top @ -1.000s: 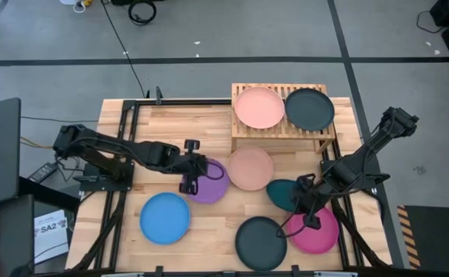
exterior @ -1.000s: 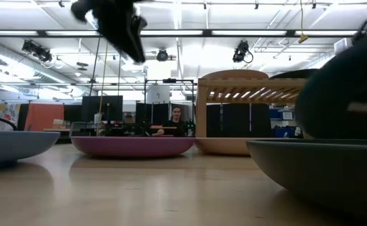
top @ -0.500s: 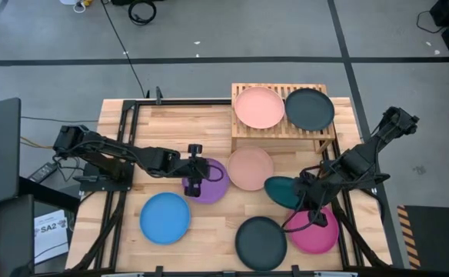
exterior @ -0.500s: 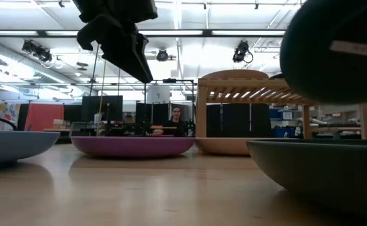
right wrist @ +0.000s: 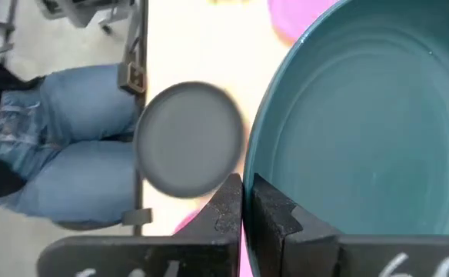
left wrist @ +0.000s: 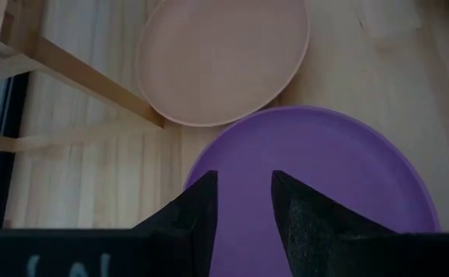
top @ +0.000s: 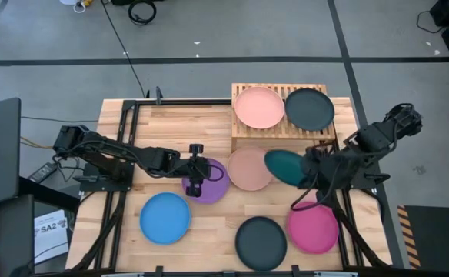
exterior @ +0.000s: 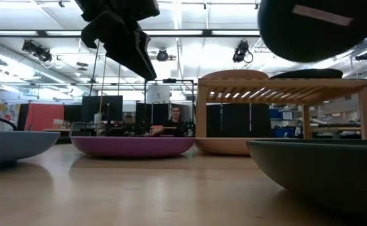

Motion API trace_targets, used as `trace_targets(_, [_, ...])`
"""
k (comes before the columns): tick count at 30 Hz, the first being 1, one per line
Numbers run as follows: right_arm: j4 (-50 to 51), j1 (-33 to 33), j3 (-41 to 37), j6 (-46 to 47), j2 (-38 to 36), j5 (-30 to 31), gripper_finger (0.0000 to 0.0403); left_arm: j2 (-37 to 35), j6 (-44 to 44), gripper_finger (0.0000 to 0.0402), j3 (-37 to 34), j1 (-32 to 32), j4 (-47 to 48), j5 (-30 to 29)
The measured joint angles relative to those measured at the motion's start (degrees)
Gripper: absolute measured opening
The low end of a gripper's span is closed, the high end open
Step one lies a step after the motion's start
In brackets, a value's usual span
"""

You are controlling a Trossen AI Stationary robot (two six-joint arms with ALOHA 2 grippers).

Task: Place and stack plates onto a shelf
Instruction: Stack the dark blue plate on top of the black plate on the shelf

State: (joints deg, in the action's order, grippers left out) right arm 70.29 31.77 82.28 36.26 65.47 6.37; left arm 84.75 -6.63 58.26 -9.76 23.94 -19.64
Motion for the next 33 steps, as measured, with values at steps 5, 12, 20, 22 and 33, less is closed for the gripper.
trace_targets(5, [3.13,-0.95,4.64,-7.10,-0.02,5.09,0.0020,0.00,0.00,0.0130,0.00,0.00,-0.02,0.00])
trace_targets(12, [10.64,-2.61,7.90,-12.05,-0.02,11.89,0.0020,0.00,-0.02,0.0130,0.00,0.00,-0.04,0.00])
trace_targets(20, [19.50,-6.61,7.50,-11.70,-0.47,17.50,0.0020,0.00,0.00,0.0130,0.00,0.00,-0.10,0.00])
trace_targets(22, [19.80,-7.89,7.50,-12.39,-0.70,18.93,0.0020,0.00,-0.01,0.0130,0.02,0.00,-0.16,0.00])
trace_targets(33, [19.73,-17.73,7.50,-18.59,-0.63,21.07,0.0020,0.00,0.00,0.0130,0.02,0.00,-0.23,0.00])
